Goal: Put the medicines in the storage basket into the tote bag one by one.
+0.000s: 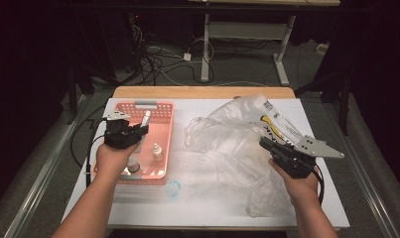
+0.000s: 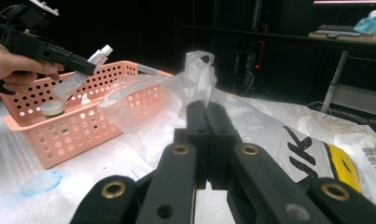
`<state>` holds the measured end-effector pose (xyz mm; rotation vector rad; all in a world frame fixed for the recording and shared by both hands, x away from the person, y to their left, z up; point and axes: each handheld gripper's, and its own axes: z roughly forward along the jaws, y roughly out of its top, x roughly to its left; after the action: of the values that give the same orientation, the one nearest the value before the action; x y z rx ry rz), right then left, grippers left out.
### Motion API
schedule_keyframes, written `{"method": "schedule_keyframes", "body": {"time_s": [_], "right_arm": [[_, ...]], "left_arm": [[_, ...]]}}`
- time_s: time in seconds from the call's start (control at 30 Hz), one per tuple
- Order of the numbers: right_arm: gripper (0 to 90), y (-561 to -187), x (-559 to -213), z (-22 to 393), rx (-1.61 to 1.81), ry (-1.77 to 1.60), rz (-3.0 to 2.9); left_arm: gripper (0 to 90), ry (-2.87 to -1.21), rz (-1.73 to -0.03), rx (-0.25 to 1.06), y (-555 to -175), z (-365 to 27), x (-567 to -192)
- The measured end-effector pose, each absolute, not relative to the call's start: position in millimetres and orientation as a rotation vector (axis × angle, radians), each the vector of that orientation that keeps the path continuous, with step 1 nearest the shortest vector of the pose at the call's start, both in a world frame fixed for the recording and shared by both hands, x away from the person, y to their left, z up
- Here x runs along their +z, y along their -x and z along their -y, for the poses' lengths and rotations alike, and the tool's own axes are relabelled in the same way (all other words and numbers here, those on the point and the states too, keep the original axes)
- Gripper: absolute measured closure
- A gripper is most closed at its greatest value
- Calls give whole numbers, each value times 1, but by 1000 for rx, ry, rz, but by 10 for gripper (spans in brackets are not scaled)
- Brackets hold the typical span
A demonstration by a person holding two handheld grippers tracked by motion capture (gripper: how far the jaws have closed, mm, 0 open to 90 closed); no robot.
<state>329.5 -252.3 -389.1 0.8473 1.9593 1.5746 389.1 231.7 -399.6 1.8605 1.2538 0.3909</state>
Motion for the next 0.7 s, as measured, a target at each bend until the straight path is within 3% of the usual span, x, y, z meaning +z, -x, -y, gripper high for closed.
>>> {"method": "schedule_keyframes", "body": {"time_s": [0.7], "right_arm": [[900, -327, -391, 248, 1560, -820, -1983]], "left_arm": [[719, -1808, -1110, 350, -348, -211, -384]]}}
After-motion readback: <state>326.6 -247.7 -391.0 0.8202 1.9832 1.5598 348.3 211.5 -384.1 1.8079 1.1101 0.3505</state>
